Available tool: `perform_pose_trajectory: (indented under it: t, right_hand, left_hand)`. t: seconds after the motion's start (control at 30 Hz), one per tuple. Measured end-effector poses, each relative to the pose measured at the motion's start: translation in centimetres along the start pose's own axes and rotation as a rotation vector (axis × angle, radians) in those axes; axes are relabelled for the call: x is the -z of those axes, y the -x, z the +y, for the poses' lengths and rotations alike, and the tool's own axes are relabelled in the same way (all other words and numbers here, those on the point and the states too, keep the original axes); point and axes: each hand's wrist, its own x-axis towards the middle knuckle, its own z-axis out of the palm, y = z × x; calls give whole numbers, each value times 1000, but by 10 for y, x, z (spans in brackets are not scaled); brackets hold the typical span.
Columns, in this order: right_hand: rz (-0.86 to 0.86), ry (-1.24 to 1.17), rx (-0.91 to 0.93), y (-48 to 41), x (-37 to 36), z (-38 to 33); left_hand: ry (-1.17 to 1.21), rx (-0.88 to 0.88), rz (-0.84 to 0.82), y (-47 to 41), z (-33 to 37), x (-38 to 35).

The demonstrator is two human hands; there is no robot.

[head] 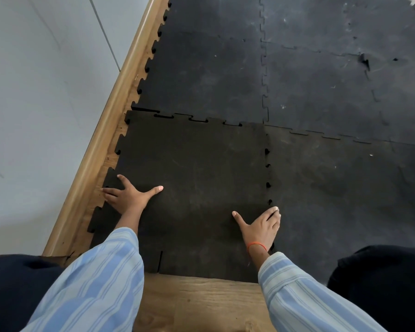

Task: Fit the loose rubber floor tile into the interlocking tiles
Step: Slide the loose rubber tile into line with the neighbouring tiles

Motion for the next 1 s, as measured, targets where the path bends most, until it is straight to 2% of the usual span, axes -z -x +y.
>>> perform_pose_trajectory:
  t: [0.2,0.47,0.77,0.83,1.0]
  right_hand:
    - [29,-125,-37,-1,-6,-1]
    - [87,-133,-51,-1,-13,-3]
    - [22,113,6,-3,-10,-9]
    - [8,199,60,0,-9,-3]
    - [-56,297,149,-2,-9,10]
  left_hand:
    - [120,118,36,-9,24,7]
    - [137,71,55,-14,23,4]
    - [-51,71,-30,-2,28,1]
    - [-134,-29,-33,12,38,-13]
    - [-292,-477,-85,76,75,-68]
